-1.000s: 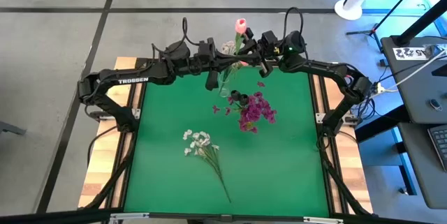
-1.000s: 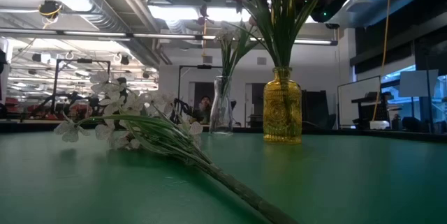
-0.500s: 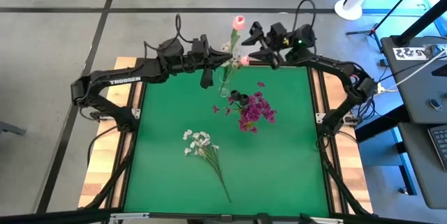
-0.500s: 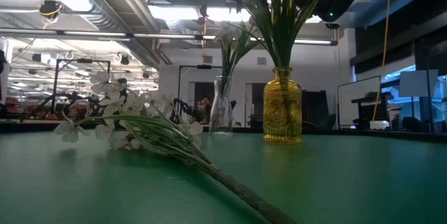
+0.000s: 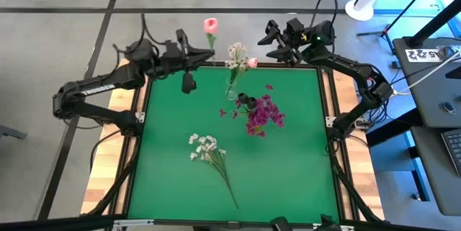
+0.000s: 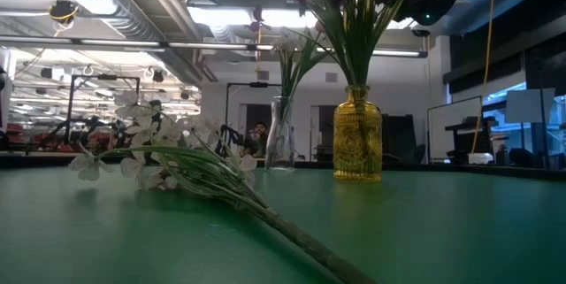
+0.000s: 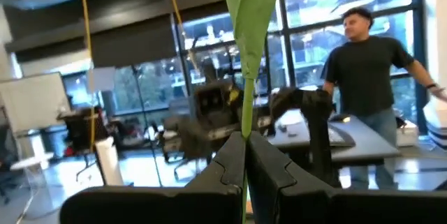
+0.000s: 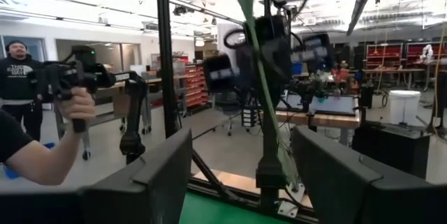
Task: Sort flowers into vase by color
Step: Put the pink flower into the transparent vase
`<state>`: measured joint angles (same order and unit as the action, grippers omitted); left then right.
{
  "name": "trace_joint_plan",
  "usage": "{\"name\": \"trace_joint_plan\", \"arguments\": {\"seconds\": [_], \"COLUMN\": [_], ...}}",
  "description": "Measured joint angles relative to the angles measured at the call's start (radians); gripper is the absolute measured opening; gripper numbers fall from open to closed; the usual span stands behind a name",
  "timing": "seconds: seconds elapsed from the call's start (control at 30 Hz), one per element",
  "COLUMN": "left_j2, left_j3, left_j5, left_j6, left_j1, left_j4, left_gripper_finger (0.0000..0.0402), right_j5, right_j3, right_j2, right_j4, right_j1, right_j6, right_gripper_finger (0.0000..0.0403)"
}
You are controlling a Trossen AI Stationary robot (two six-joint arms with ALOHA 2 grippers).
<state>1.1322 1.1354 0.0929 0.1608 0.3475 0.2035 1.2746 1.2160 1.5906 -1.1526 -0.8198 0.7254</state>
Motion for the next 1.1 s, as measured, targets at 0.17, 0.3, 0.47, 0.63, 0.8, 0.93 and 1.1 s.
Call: {"name": "trace_joint_plan", "arguments": {"seconds": [0.17, 0.3, 0.47, 0.63, 0.8, 0.93, 1.1], "left_j2": [-0.040, -0.005, 0.112, 0.254, 0.363, 0.407, 0.446], "left_j3": [-0.185, -0.396, -0.541, -0.549, -0.549, -0.549, -0.549], "left_j5": [-0.002, -0.001, 0.035, 0.036, 0.037, 0.037, 0.033], "left_j6": [-0.043, -0.121, -0.196, -0.198, -0.203, -0.203, -0.204], "left_j1": [0.018, 0.052, 0.080, 0.083, 0.095, 0.113, 0.133], "left_j4": [0.106, 0.478, 0.865, 0.978, 1.095, 1.150, 1.145], "left_gripper_finger": [0.0000, 0.0000, 0.0000, 0.0000, 0.0000, 0.0000, 0.0000], "right_j5": [0.000, -0.001, -0.001, -0.002, -0.002, -0.003, -0.003], "right_j3": [0.000, 0.000, 0.000, 0.000, 0.000, 0.000, 0.000], "right_j2": [0.000, 0.000, 0.000, 0.000, 0.000, 0.000, 0.000], "right_j4": [0.002, 0.002, 0.003, 0.006, 0.049, 0.107, 0.179], "right_j1": [0.001, 0.001, 0.001, 0.001, 0.001, 0.001, 0.001], "right_j6": [-0.020, -0.023, -0.024, -0.024, -0.037, -0.080, -0.147], "right_gripper_finger": [0.0246, 0.0246, 0.0246, 0.0246, 0.0246, 0.0246, 0.0246]}}
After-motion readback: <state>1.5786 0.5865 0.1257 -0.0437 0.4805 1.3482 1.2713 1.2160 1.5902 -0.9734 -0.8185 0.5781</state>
